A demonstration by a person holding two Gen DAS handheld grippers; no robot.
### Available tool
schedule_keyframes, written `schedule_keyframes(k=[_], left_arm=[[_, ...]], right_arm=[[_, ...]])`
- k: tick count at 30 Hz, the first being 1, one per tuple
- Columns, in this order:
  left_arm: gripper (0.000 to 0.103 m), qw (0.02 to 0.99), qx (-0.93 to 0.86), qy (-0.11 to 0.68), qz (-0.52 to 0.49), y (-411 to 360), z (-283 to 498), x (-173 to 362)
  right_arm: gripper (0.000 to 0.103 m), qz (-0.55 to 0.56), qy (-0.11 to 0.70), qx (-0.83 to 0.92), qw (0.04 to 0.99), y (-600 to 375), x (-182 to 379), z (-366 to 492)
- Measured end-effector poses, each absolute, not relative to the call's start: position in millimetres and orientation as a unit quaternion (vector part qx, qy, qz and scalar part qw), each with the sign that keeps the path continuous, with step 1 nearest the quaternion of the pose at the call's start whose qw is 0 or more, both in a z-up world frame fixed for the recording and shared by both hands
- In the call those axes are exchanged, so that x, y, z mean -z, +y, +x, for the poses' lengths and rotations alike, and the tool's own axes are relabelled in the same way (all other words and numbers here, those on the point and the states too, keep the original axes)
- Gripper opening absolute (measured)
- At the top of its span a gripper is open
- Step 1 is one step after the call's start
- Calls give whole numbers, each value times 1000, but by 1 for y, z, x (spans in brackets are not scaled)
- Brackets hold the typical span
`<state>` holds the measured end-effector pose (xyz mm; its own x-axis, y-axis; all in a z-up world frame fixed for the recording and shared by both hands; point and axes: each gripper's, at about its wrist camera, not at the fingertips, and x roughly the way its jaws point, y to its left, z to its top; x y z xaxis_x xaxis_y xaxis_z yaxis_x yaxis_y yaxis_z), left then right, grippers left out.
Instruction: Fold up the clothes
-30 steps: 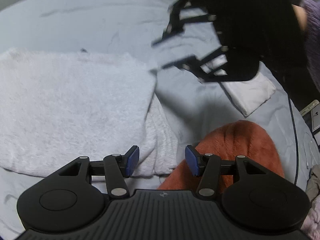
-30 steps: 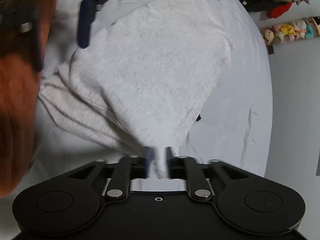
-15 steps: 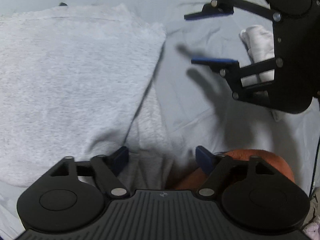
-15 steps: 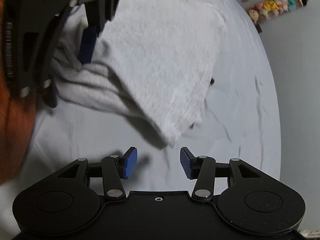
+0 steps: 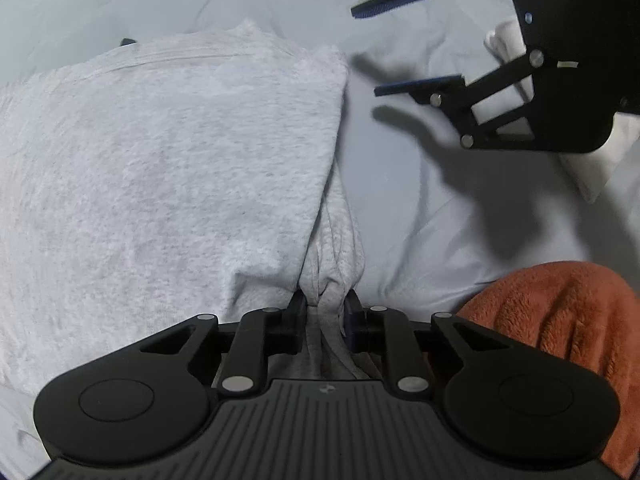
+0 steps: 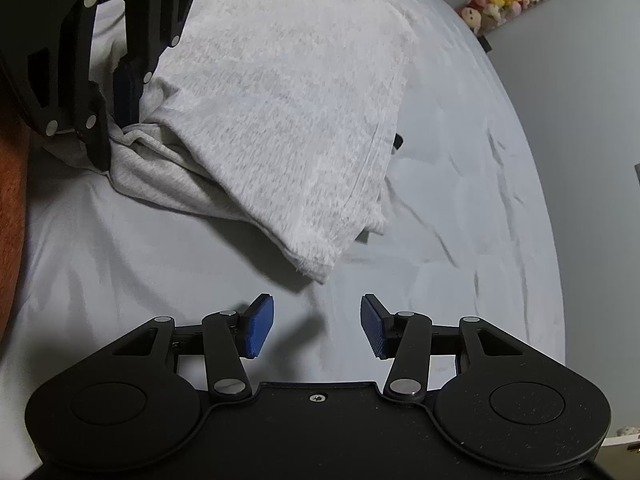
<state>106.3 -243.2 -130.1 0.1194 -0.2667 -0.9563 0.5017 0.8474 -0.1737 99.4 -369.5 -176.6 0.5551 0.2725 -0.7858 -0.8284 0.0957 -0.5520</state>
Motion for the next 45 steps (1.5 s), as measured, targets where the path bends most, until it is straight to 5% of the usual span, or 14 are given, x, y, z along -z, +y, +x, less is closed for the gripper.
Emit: schedule_keyframes(k=[3,8,15,20,23,45], left_arm=[[16,747,266,604,72,-231,103,120],[16,747,273,606,24,-218,108,115],[16,740,289,608,-9,-211,118,111],[16,736,301,606,-15,-201,122,103],[15,739,309,598,-16,-197,123,92],[15,734,425,528,-47,-122,40,27]], right_arm=[[47,-553,224,-431,676,-365,175,88],[63,-599,197,-462,624,-352,184,77],[62,-629,153,-465,603,-326,211,83],[22,-632,148,-462,604,-316,221,96],[14,-633,158,-467,597,-313,215,100],[9,-675,266,-472,501,-277,92,56]])
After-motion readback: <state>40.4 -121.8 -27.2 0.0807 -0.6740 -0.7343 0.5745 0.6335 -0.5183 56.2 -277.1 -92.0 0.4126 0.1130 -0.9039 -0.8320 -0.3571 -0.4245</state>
